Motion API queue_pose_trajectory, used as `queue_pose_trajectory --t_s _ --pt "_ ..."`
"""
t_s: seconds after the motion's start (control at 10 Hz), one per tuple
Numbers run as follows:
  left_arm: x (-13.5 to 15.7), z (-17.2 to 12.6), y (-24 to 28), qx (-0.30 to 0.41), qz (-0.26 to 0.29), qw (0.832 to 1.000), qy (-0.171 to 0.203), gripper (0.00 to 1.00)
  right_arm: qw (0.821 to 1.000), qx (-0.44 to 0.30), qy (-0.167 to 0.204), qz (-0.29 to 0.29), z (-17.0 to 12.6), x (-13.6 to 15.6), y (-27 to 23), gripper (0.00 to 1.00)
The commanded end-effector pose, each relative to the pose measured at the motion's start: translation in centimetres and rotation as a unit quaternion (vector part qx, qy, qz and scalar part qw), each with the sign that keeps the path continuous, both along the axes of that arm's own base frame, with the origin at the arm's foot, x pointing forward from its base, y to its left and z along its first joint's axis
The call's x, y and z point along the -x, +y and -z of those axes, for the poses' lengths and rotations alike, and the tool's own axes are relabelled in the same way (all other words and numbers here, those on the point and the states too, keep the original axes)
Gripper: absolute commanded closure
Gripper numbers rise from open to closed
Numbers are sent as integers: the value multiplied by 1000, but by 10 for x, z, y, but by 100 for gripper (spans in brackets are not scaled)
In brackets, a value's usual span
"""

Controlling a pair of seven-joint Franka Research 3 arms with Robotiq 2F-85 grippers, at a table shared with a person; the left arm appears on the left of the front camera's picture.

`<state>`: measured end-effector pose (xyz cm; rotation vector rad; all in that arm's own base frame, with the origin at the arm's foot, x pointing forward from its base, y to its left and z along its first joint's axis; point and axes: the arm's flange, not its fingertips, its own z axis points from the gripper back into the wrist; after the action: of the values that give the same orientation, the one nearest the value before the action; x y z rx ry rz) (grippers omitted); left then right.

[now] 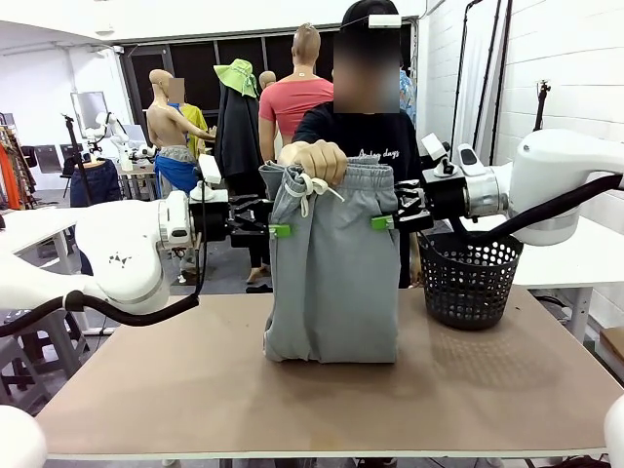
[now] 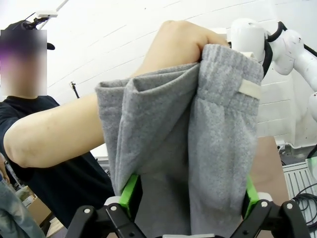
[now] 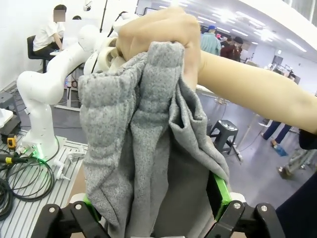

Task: Fold the training pants.
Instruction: Release the ends of the Training pants and then grab the overlapped ends.

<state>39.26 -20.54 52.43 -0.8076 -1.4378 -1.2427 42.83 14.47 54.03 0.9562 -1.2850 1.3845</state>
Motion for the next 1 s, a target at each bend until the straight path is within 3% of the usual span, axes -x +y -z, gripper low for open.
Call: queue_pose_trajectory --t_s 0.0,0.3,0.9 --pt "10 -6 6 -1 -41 999 7 0 999 10 -5 34 -3 9 -2 0" --pt "13 -6 16 11 -77 997 3 0 999 19 1 43 -4 12 -6 0" --pt "18 -9 23 29 -93 995 -17 0 998 -3 -5 70 -3 11 -12 0"
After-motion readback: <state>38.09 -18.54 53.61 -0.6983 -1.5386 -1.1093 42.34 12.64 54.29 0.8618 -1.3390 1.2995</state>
